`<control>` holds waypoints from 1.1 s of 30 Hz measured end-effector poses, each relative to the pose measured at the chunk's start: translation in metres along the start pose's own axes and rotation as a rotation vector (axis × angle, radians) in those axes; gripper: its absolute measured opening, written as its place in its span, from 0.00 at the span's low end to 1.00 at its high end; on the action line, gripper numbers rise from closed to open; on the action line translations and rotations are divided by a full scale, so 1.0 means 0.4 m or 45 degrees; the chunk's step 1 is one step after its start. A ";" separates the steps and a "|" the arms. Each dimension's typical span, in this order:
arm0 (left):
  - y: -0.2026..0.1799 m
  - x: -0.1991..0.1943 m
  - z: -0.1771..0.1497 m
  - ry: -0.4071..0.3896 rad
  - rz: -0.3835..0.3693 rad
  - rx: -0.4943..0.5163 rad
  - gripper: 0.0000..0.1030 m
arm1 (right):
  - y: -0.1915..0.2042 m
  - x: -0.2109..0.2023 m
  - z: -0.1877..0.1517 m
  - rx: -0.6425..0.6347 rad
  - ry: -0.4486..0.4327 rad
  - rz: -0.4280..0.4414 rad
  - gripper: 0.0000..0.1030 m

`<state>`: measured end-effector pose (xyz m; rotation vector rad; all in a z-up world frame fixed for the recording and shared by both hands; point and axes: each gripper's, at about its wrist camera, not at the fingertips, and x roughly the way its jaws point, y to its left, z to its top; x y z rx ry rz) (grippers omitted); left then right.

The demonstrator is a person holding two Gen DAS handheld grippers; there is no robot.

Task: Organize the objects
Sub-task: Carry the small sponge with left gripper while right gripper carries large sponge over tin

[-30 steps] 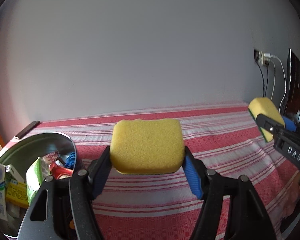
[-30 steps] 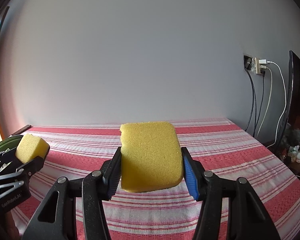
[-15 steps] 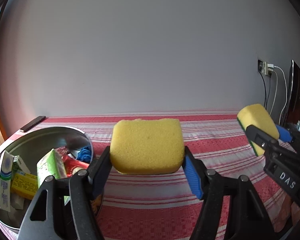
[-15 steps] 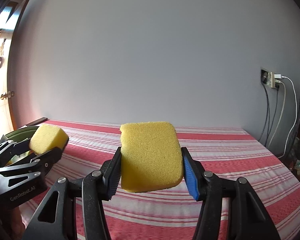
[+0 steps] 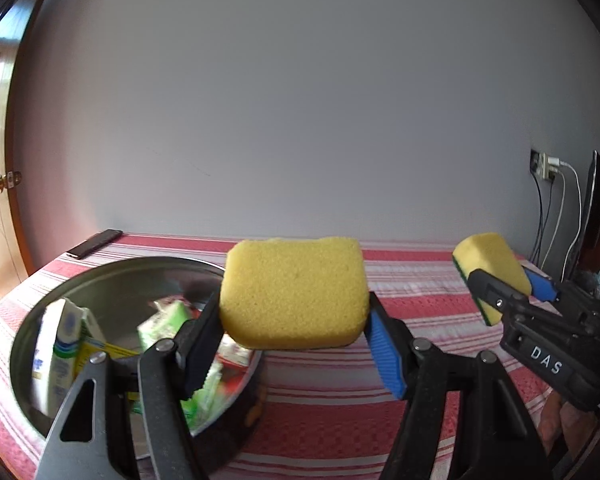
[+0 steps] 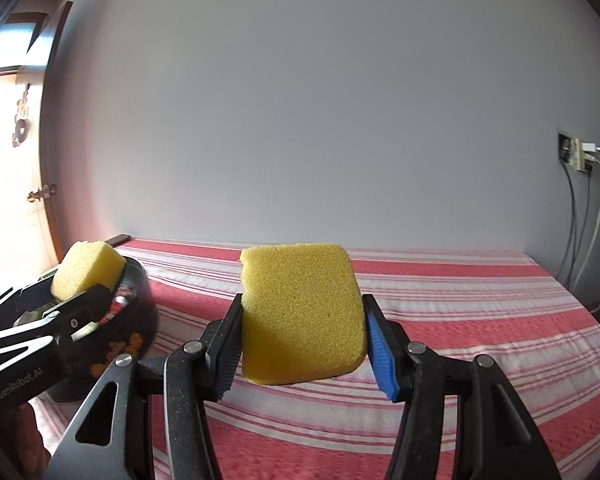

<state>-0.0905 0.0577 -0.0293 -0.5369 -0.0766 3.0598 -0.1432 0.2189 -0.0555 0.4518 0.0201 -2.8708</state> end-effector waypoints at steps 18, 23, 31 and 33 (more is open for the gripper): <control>0.206 -0.037 0.036 -0.016 0.205 -0.052 0.66 | 0.179 0.051 0.078 -0.075 0.001 0.238 0.56; 0.267 -0.012 0.026 0.042 0.253 -0.100 0.66 | 0.219 0.062 0.085 -0.090 0.013 0.277 0.56; 0.304 0.024 0.006 0.105 0.308 -0.097 0.66 | 0.297 0.117 0.109 -0.126 0.059 0.325 0.56; 0.313 0.033 -0.001 0.133 0.317 -0.097 0.66 | 0.316 0.131 0.110 -0.140 0.077 0.333 0.56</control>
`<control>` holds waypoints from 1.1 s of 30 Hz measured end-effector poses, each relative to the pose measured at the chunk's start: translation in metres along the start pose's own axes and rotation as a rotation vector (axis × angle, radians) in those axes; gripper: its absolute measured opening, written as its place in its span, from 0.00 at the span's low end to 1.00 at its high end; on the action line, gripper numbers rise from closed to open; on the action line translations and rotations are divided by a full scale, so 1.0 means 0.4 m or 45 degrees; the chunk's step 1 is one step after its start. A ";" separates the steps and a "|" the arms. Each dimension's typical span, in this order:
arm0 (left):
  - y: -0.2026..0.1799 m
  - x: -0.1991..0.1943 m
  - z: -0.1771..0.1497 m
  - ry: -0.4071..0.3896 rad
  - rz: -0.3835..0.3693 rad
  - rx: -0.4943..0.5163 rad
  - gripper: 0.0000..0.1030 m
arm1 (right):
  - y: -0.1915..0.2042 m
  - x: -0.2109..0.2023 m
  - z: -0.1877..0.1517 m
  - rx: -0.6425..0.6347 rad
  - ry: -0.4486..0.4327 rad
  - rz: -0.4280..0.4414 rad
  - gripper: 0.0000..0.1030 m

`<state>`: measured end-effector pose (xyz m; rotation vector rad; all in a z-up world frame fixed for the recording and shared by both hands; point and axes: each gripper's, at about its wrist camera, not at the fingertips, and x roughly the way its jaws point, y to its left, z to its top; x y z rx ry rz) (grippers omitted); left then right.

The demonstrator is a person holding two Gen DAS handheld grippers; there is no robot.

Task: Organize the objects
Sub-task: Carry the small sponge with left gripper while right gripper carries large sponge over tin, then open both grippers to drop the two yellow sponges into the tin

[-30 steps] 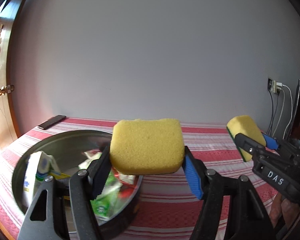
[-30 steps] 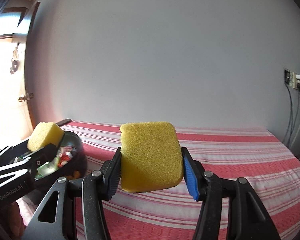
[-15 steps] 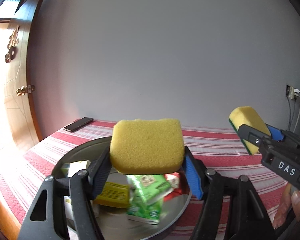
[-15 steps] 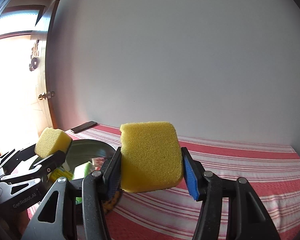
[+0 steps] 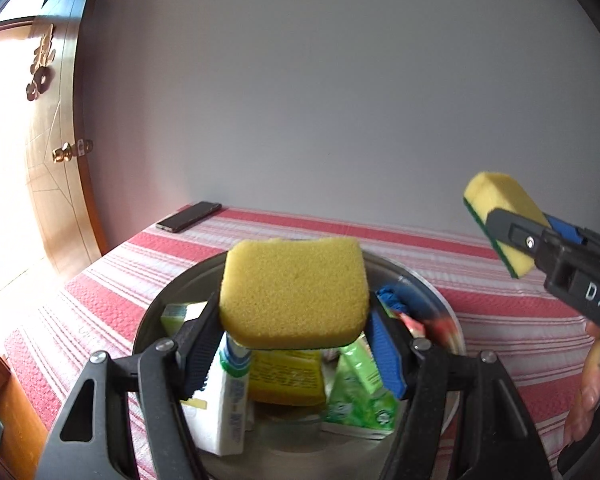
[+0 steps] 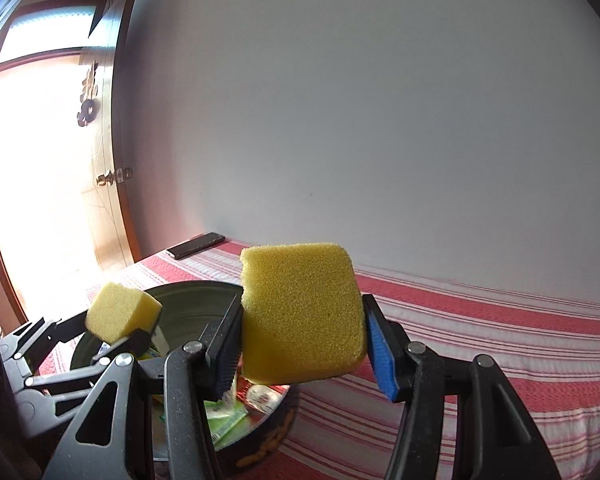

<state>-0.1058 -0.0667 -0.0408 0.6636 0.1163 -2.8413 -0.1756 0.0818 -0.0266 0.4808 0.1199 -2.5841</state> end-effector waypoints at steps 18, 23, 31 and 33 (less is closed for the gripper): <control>-0.001 0.085 -0.024 0.105 0.036 0.088 0.66 | 0.097 0.212 0.019 -0.040 0.207 0.049 0.56; 0.011 0.116 -0.016 0.159 -0.001 0.064 0.66 | 0.094 0.234 -0.001 -0.042 0.251 0.039 0.56; 0.005 0.118 -0.022 0.186 -0.003 0.069 0.66 | 0.097 0.255 -0.008 -0.042 0.286 0.058 0.56; 0.005 0.119 -0.022 0.190 -0.006 0.064 0.66 | 0.098 0.257 -0.010 -0.047 0.288 0.065 0.56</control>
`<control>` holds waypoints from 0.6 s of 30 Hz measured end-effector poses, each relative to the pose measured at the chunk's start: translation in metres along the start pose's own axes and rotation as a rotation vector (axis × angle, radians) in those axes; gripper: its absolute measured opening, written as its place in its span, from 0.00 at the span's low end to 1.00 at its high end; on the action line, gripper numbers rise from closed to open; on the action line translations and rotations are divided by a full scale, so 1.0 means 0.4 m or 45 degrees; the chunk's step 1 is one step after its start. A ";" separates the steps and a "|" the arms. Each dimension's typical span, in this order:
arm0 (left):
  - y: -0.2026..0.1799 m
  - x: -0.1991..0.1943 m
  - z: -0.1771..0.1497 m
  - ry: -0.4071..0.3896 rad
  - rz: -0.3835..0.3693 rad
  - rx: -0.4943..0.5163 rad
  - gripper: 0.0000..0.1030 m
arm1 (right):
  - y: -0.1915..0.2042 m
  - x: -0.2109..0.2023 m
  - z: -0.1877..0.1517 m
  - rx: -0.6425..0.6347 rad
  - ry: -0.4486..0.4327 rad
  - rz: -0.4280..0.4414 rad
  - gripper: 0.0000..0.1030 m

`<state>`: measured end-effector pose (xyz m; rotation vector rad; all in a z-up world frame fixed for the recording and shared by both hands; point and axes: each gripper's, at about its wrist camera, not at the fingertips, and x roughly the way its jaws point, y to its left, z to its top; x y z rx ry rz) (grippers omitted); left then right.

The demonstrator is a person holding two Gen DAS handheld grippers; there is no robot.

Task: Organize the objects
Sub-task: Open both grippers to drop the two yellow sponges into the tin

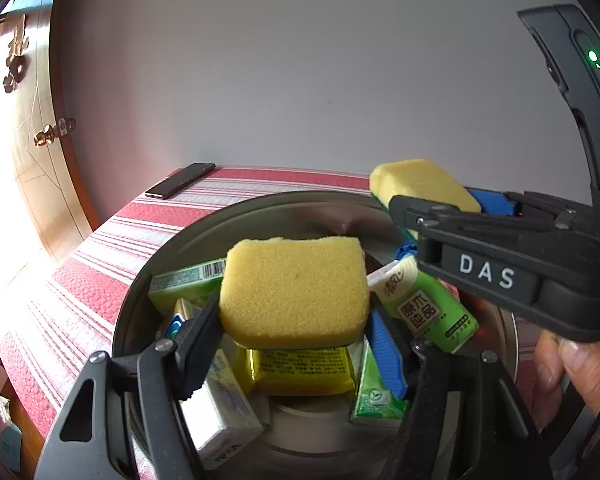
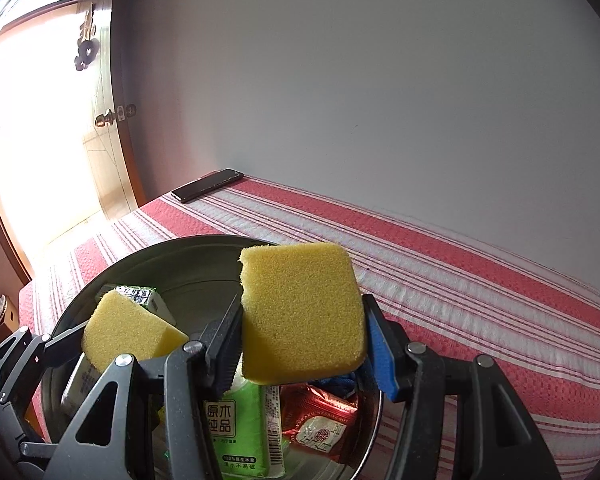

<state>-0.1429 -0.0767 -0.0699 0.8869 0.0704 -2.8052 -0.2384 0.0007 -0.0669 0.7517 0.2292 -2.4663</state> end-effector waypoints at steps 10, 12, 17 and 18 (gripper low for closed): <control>0.003 -0.013 0.000 -0.029 -0.001 -0.012 0.85 | 0.014 0.005 -0.014 -0.036 -0.009 0.031 0.71; 0.003 -0.014 0.000 -0.030 -0.001 -0.010 0.85 | 0.006 -0.003 -0.018 -0.016 -0.022 0.026 0.71; 0.008 -0.044 0.000 -0.088 0.017 -0.004 0.99 | -0.029 -0.038 -0.036 0.075 -0.065 0.002 0.71; 0.007 -0.057 -0.001 -0.107 0.023 0.007 1.00 | -0.035 -0.050 -0.042 0.092 -0.072 -0.005 0.71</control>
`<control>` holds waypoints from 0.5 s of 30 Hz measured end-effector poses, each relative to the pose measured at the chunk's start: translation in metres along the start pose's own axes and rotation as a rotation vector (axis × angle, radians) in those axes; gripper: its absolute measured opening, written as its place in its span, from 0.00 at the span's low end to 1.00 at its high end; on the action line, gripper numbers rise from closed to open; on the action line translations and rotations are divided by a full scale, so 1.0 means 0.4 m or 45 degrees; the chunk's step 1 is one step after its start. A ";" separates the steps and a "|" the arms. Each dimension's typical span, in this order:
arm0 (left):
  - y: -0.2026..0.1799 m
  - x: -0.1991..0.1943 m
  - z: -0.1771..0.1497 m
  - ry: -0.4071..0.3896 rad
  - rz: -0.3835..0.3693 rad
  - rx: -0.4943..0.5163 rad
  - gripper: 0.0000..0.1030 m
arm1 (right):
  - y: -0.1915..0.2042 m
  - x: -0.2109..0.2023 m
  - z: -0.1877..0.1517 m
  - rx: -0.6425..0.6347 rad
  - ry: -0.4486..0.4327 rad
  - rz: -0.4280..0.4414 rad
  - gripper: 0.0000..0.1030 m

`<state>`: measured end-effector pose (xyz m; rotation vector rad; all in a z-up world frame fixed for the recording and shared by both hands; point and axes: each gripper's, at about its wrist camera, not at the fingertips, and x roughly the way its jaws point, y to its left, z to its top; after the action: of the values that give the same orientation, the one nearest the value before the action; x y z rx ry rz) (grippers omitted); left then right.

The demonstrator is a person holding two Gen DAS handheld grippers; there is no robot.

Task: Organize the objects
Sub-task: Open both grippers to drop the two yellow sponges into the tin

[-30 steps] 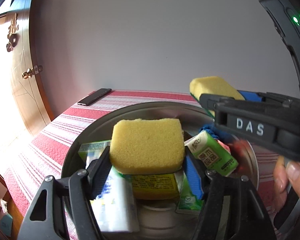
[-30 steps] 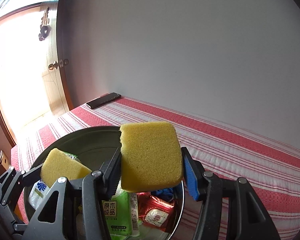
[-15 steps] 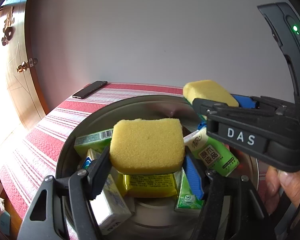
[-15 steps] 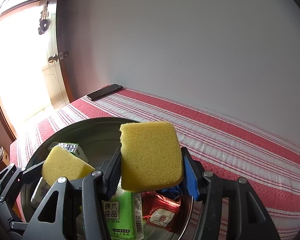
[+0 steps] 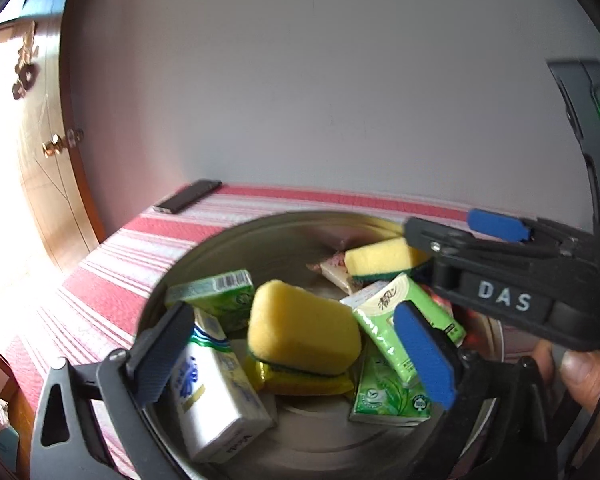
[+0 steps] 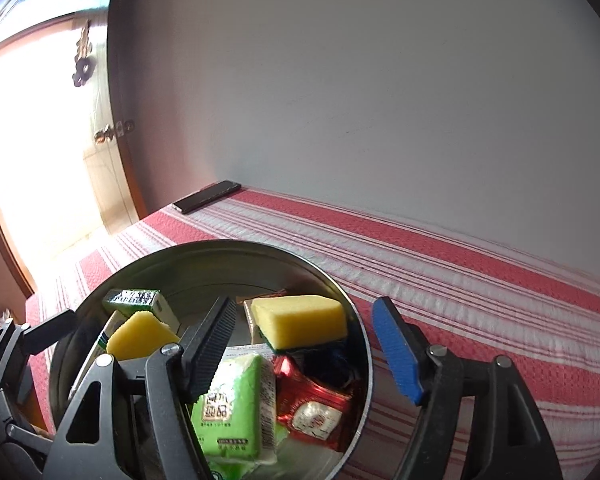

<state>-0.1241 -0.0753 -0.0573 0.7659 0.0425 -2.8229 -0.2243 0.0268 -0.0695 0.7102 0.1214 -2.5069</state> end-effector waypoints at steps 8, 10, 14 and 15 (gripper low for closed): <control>0.014 -0.091 0.000 -0.079 0.016 0.024 1.00 | 0.014 -0.115 -0.030 0.024 -0.077 0.030 0.72; 0.029 -0.110 0.000 -0.089 0.037 0.016 1.00 | 0.030 -0.135 -0.039 0.000 -0.084 0.040 0.72; 0.067 -0.124 -0.001 -0.084 0.080 -0.017 1.00 | 0.058 -0.153 -0.048 -0.030 -0.091 0.068 0.73; 0.078 -0.124 -0.001 -0.079 0.087 -0.027 1.00 | 0.062 -0.155 -0.048 -0.031 -0.092 0.076 0.73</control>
<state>-0.0753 -0.0960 -0.0319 0.6614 0.0356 -2.7746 -0.1578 0.0388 -0.0529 0.6038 0.1030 -2.4661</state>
